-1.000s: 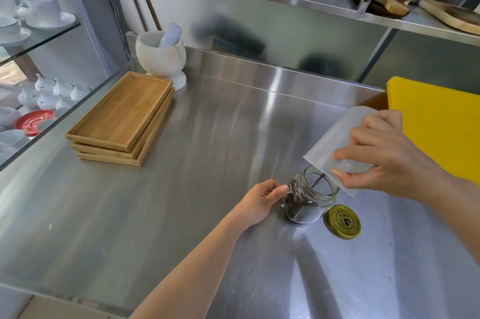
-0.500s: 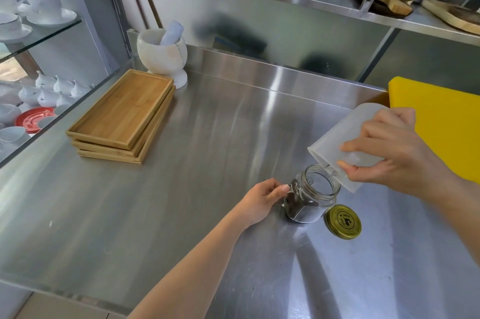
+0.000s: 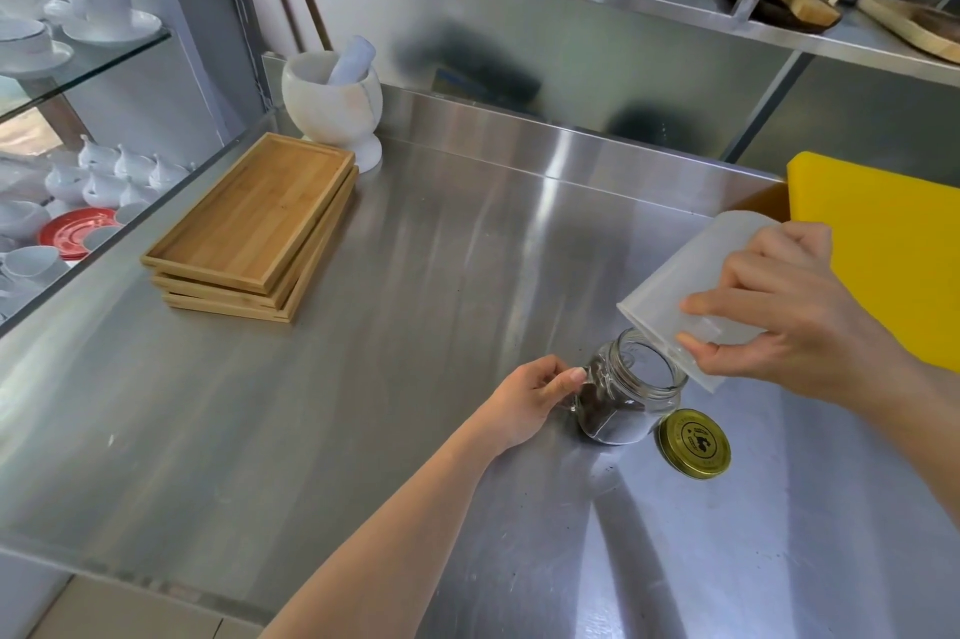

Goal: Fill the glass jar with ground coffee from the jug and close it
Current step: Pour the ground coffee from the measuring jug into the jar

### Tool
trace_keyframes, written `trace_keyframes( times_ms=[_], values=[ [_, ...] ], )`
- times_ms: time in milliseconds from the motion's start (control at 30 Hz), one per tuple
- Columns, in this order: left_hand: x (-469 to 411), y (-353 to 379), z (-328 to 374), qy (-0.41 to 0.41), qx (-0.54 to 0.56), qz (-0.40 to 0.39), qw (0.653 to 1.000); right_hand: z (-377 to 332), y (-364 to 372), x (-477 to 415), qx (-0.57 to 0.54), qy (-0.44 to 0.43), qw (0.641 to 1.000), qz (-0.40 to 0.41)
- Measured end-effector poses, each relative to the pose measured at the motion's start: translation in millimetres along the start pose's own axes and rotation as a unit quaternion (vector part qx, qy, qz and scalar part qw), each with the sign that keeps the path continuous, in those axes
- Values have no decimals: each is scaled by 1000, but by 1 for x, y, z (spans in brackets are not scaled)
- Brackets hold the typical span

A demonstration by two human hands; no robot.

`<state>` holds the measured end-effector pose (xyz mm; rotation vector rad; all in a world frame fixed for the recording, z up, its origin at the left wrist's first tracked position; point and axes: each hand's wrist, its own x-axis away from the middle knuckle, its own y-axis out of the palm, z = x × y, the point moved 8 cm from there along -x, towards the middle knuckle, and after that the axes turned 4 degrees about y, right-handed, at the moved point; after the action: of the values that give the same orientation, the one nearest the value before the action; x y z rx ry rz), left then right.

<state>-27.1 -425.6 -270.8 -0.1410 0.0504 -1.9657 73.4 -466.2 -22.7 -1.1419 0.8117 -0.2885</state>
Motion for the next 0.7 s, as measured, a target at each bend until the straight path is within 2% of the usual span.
trace_keyframes(
  times_ms=[333, 567, 700],
  values=[
    [0, -1, 1, 1, -11, 6, 1000, 4, -1, 1, -16, 53, 998, 12],
    [1, -2, 3, 4, -30, 1, 1000, 25, 3, 18, -71, 170, 981, 58],
    [2, -1, 8, 11, -45, -9, 999, 44, 1, 34, -140, 256, 949, 122]
  ],
)
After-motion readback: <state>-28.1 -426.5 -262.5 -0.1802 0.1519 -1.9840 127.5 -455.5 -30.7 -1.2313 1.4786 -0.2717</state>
